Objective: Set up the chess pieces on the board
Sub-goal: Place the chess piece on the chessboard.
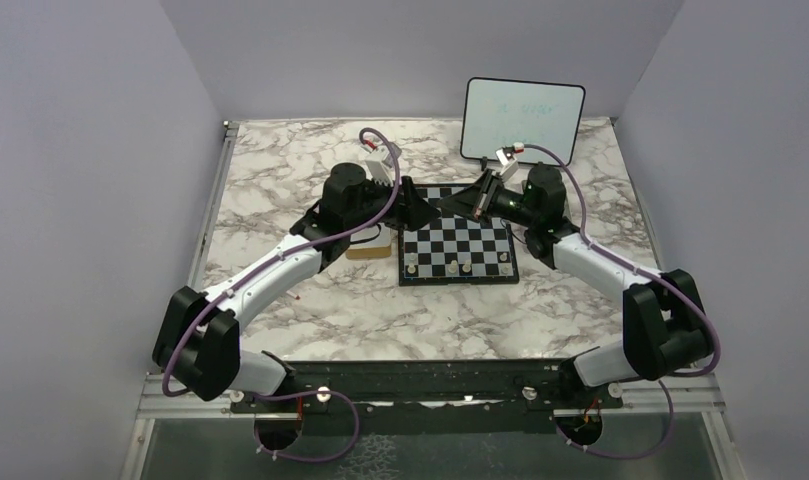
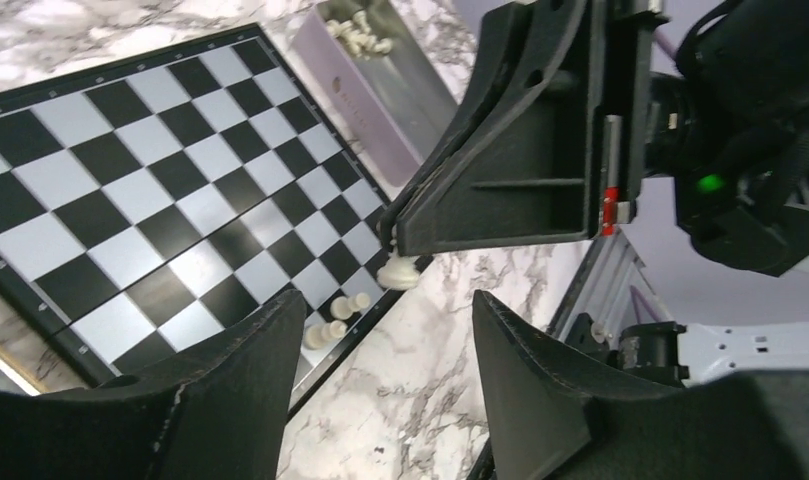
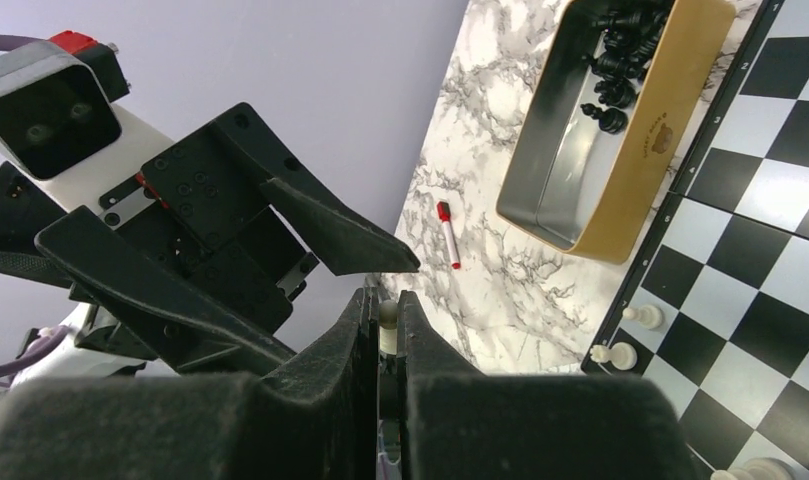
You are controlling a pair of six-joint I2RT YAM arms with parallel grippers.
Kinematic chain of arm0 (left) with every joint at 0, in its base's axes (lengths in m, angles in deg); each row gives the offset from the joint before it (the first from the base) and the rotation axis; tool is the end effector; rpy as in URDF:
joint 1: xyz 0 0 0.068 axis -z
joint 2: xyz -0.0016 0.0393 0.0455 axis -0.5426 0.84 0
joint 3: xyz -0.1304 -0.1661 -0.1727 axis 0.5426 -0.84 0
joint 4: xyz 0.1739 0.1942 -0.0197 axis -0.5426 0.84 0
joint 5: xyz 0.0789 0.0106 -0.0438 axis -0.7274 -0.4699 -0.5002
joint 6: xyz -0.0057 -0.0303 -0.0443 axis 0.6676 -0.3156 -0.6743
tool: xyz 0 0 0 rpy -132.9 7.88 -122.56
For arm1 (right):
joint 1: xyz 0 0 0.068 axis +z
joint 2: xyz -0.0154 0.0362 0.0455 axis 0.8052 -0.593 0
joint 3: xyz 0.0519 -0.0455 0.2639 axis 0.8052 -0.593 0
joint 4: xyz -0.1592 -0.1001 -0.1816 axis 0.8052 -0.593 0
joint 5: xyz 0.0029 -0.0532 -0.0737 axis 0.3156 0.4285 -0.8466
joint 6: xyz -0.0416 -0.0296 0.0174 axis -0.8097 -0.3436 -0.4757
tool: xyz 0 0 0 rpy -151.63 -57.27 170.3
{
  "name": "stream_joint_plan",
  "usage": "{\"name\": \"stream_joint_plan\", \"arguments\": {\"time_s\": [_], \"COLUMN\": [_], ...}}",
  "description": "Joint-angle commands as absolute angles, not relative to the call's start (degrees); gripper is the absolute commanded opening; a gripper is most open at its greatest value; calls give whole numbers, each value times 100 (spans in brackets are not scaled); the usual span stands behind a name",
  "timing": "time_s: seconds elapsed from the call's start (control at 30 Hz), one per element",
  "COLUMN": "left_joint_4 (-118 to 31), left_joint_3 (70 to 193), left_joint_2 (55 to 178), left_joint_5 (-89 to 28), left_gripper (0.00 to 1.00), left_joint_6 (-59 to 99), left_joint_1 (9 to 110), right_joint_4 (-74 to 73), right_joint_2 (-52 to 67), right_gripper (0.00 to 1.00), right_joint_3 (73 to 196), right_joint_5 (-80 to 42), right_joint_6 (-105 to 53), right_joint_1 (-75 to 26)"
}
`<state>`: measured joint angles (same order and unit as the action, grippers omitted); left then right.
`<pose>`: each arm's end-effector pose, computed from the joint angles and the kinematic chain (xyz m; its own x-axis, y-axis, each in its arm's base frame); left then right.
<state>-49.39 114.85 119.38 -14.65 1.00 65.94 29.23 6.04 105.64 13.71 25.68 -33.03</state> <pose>0.2595 -0.1865 0.3049 -0.6140 -0.1597 -0.7730 0.5990 0.5434 -0.5881 0.2916 0.1343 0.2675 -0.7999 0.3929 -0.4536 -0.3594 0.2917 0.8864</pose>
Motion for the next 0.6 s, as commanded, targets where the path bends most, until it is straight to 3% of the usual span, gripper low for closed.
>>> {"name": "stream_joint_plan", "arguments": {"time_s": [0.0,0.33,0.57], "left_joint_4": [-5727,-5739,-5748], "left_joint_3": [11404,11465,11474], "left_joint_2": [12065,12233,12229], "left_joint_5": [-863,-724,-540], "left_gripper": [61,45,19], "left_joint_6": [-69,-8,198], "left_joint_1": [6634,6670,6679], "right_joint_4": [3122,3082,2979], "right_joint_2": [833,1005,1014], "right_gripper": [6,6,8], "right_joint_3": [10533,10526,10560], "right_joint_5": [1280,1261,1490], "right_joint_6": [2647,2685,2540], "right_joint_1": [-3222,-3142,-3104]}}
